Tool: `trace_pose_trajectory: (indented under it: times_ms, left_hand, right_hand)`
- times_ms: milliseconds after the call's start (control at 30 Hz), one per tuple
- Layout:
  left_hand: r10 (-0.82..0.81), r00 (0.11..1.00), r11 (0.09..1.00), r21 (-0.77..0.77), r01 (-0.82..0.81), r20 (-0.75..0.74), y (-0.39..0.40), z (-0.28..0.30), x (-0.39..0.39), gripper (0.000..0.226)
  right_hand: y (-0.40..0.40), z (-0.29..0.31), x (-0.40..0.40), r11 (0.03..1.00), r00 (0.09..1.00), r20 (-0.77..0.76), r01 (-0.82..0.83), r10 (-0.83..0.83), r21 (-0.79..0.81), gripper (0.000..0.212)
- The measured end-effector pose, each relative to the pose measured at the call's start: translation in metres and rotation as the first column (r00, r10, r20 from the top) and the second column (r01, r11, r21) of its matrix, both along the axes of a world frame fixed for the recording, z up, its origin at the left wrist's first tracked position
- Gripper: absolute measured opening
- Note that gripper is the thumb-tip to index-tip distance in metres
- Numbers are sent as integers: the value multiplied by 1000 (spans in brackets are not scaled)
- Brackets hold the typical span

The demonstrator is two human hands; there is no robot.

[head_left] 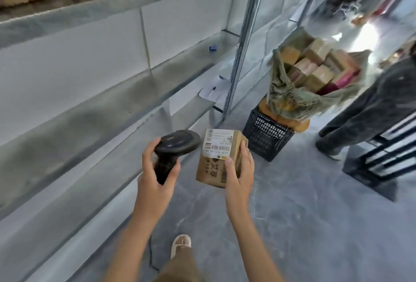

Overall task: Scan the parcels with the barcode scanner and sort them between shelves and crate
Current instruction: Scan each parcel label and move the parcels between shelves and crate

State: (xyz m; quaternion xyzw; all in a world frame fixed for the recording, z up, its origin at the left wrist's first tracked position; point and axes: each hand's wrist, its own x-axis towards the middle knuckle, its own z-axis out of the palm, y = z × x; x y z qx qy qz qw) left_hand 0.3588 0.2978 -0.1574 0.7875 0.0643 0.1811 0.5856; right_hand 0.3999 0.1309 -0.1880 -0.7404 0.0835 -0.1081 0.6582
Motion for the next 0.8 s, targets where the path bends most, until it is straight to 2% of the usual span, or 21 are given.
trace_pose_trajectory:
  times_ms: [367, 467, 800]
  left_hand:
    - [-280, 960, 958, -64, 278, -10, -82, -13, 226, 67]
    - [-354, 935, 932, -81, 352, -3, -99, -3, 291, 65]
    - [-477, 877, 877, -104, 469, -62, -185, -10, 450, 69]
  right_hand:
    - [-95, -11, 173, 936, 935, -55, 351, -350, 31, 64]
    - [-115, -6, 219, 915, 916, -46, 401, -399, 35, 56]
    - [-185, -21, 349, 859, 853, -146, 511, -502, 31, 56]
